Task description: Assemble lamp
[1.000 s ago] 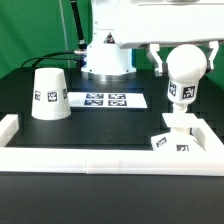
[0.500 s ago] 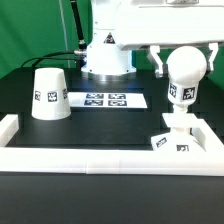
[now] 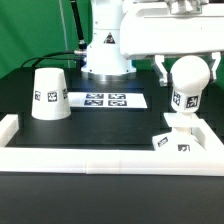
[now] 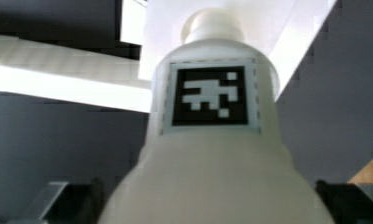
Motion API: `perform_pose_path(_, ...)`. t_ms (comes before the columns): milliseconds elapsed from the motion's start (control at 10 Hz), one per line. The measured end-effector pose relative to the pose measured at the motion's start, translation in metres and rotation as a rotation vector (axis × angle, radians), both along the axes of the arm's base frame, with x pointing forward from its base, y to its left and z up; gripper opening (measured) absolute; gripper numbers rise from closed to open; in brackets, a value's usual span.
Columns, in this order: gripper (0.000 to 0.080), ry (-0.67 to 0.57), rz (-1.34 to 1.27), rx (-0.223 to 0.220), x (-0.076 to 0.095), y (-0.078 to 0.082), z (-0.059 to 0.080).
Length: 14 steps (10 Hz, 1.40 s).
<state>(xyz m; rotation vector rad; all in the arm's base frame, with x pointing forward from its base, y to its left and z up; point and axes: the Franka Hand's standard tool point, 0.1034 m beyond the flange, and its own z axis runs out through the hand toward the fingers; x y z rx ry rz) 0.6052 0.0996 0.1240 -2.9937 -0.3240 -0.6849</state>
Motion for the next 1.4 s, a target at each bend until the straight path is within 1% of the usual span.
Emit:
perform_pose_path(300, 0.0580, -0.002, 0.003, -0.003, -0.0016, -0.0014, -0.0045)
perform_pose_path(700, 0.0580, -0.079, 0.001, 0.000, -0.0029, -0.0005, -0.0043)
perform_pose_path(800, 0.0580, -0.078, 0.001, 0.000, -0.0027, -0.0006, -0.0042)
perform_pose_path(900, 0.0658, -0.078, 0.001, 0.000, -0.0027, -0.0006, -0.0042)
perform_pose_path(1000, 0.0658, -0.078, 0.001, 0.000, -0.0027, -0.0006, -0.0042)
perform_pose_path(1100, 0.0686, -0.078, 0.001, 0.000, -0.0027, -0.0006, -0.0042)
perform_pose_path(1200, 0.0697, -0.078, 0.001, 0.000, -0.0027, -0.0006, -0.0043)
perform_pose_path(1400, 0.0698, -0.078, 0.001, 0.000, -0.0027, -0.0006, -0.0042)
